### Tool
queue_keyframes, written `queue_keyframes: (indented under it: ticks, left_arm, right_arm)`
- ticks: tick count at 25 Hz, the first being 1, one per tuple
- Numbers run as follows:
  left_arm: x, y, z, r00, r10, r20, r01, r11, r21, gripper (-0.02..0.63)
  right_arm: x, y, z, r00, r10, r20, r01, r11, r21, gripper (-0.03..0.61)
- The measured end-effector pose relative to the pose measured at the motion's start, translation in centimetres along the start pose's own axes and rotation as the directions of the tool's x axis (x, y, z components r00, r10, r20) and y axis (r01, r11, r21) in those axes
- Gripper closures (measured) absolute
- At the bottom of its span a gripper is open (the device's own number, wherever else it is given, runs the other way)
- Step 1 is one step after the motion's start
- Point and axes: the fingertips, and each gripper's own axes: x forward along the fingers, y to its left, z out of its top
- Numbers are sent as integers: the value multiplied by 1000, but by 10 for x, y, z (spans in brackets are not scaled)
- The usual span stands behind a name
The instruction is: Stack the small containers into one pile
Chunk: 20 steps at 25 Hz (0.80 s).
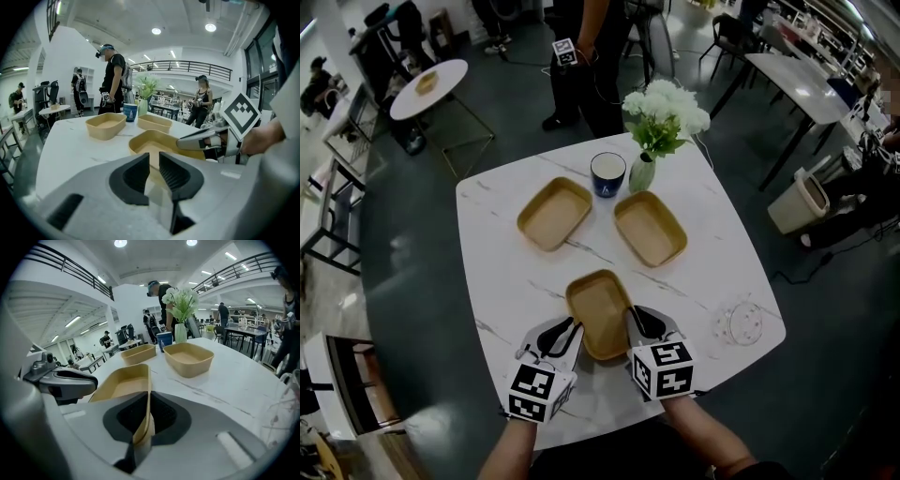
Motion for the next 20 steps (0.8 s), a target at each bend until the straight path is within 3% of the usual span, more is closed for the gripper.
queue_keyframes:
  ticks: [9,20]
  left_arm:
    - [-16,0,23,998,3,62,-3,1000,2,546]
    - [-10,-8,80,991,4,132,-13,998,63,546]
  right_arm:
    - [-17,9,31,997,54,60,-52,998,-38,565]
    - [-31,-16,90,992,57,111,-41,989,-142,565]
